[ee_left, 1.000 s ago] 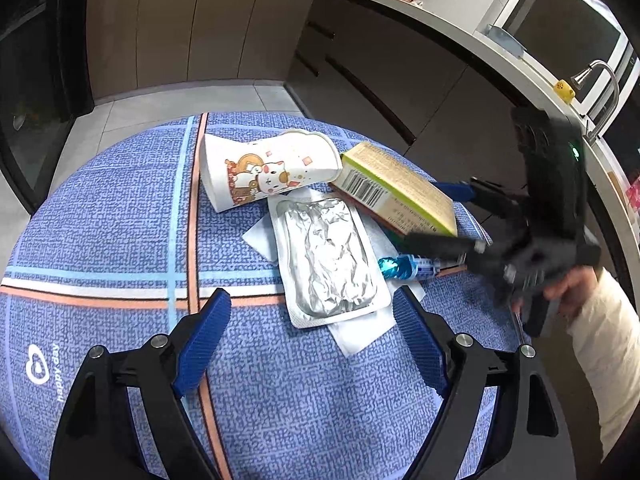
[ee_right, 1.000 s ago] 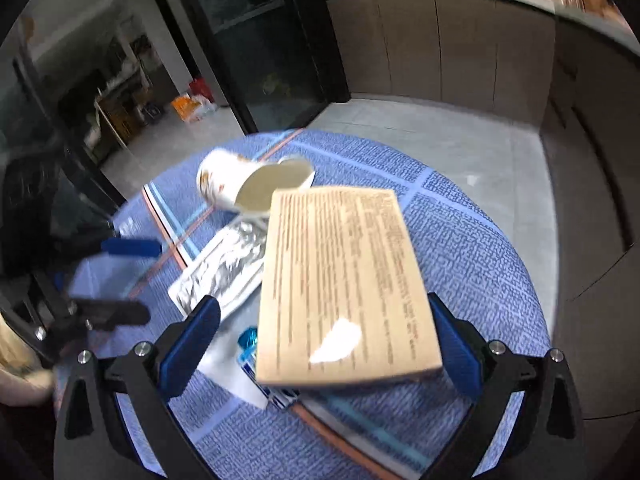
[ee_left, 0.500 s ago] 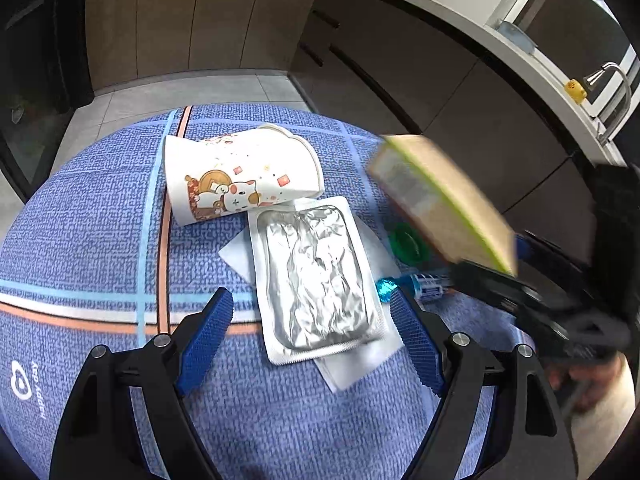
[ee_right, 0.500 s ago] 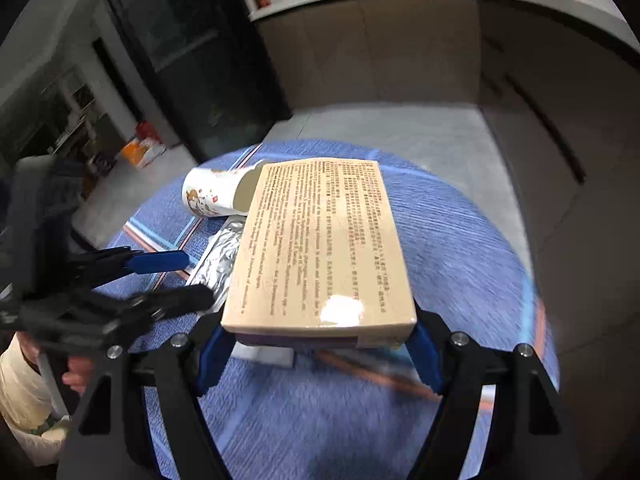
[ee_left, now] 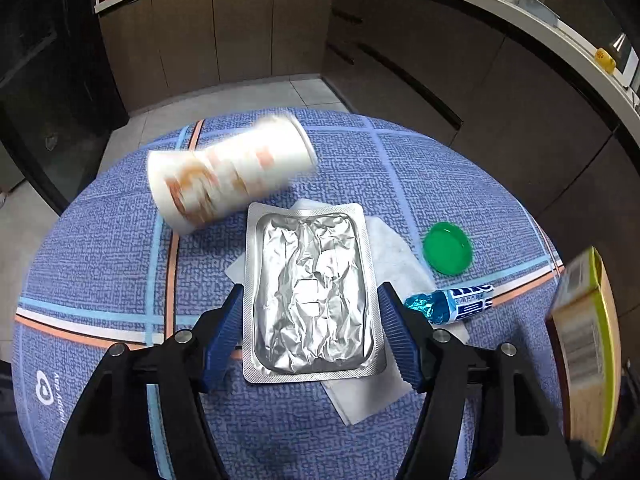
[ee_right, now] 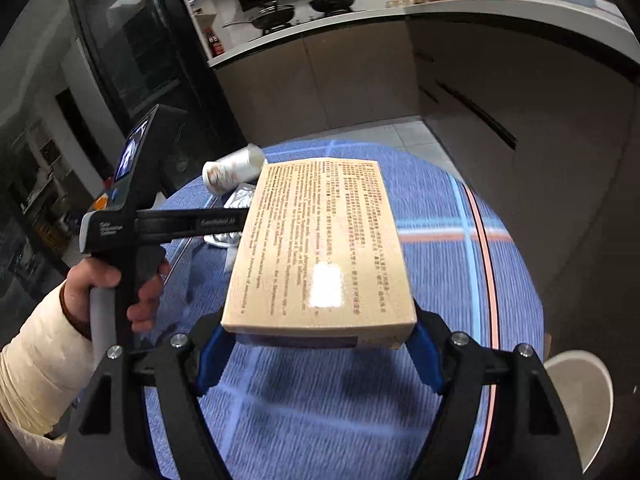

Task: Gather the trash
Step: 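Grasp the cardboard box with the right tool while the left tool grasps the foil pack, then carry the box and foil pack over the bin and open both tools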

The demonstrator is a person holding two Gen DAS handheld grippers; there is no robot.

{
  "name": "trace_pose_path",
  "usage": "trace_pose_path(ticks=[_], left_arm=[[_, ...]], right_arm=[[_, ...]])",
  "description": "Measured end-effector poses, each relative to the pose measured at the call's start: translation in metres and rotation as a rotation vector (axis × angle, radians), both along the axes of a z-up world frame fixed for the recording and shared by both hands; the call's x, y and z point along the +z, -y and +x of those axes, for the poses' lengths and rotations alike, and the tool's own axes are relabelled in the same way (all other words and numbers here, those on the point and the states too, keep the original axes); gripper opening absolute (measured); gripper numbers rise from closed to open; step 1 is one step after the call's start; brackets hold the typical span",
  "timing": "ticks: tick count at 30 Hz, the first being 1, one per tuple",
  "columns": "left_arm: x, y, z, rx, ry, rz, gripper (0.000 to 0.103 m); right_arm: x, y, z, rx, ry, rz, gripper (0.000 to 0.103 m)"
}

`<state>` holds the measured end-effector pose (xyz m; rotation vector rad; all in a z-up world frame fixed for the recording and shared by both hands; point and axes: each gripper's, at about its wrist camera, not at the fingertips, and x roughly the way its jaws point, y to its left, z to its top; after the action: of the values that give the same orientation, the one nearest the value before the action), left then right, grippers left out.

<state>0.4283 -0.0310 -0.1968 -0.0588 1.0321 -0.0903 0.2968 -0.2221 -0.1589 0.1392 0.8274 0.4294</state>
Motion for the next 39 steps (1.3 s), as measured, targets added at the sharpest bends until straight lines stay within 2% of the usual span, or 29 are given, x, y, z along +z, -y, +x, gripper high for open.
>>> trace_pose_path(ticks=[6, 16, 25, 29, 33, 39], left_arm=[[0.021, -0.015, -0.024, -0.005, 0.031, -0.052, 0.063], [0.087, -0.027, -0.103, -0.086, 0.148, -0.142, 0.063], [0.139, 0.017, -0.167, -0.228, 0.229, -0.198, 0.063], [0.147, 0.043, -0.187, -0.301, 0.241, -0.201, 0.063], [0.142, 0.068, -0.195, -0.376, 0.227, -0.217, 0.063], [0.132, 0.118, -0.207, -0.484, 0.192, -0.202, 0.063]], right_arm=[[0.000, 0.003, -0.021, -0.035, -0.003, 0.014, 0.075], [0.028, 0.013, -0.062, -0.078, 0.060, 0.036, 0.075], [0.057, 0.051, -0.114, -0.173, 0.140, 0.035, 0.075], [0.059, 0.076, -0.134, -0.232, 0.154, 0.035, 0.075], [0.054, 0.104, -0.150, -0.299, 0.152, 0.030, 0.075], [0.040, 0.137, -0.170, -0.378, 0.133, 0.001, 0.075]])
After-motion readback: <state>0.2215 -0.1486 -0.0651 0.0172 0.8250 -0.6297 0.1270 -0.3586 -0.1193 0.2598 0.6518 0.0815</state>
